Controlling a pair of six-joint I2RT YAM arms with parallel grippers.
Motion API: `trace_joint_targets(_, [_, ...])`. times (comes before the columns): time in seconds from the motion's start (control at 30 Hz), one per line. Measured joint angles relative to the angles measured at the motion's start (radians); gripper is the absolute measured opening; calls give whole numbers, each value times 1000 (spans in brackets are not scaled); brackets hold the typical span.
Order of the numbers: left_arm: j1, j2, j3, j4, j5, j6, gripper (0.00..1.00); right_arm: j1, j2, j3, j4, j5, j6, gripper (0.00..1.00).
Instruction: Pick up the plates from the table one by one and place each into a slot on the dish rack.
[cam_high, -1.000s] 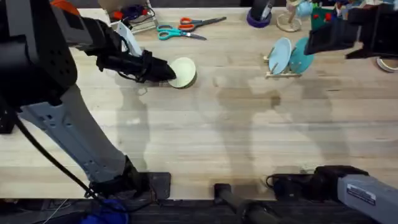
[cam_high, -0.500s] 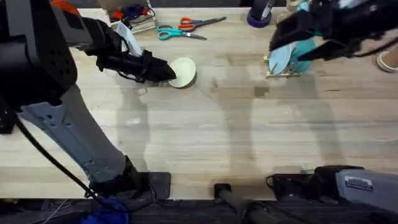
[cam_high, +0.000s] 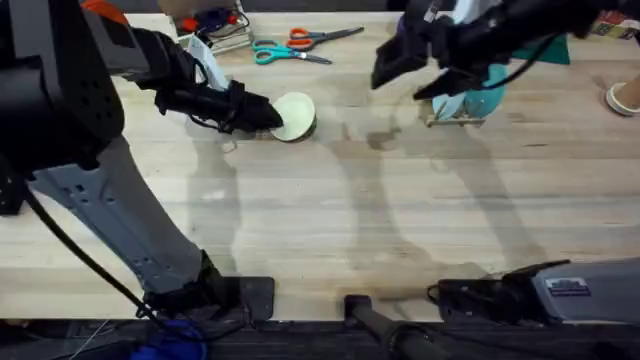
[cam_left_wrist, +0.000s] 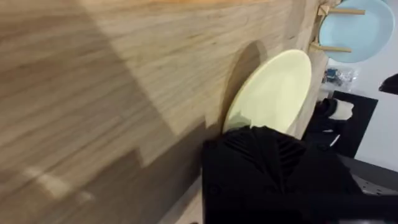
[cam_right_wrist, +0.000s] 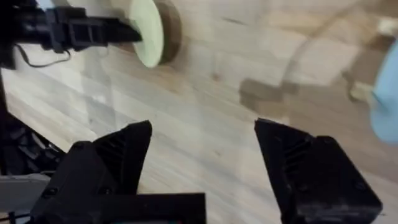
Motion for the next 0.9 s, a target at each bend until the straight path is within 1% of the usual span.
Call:
trace_joint_targets(0.17, [0,0,0,0,0,0,41,63,43,1,128,-5,45,993])
trace_joint_targets(0.47, [0,0,0,0,0,0,41,157,188,1,341,-8,165,995])
trace_joint_targets(0.9, [0,0,0,0,0,0,40,248,369,1,535,-11,327,993])
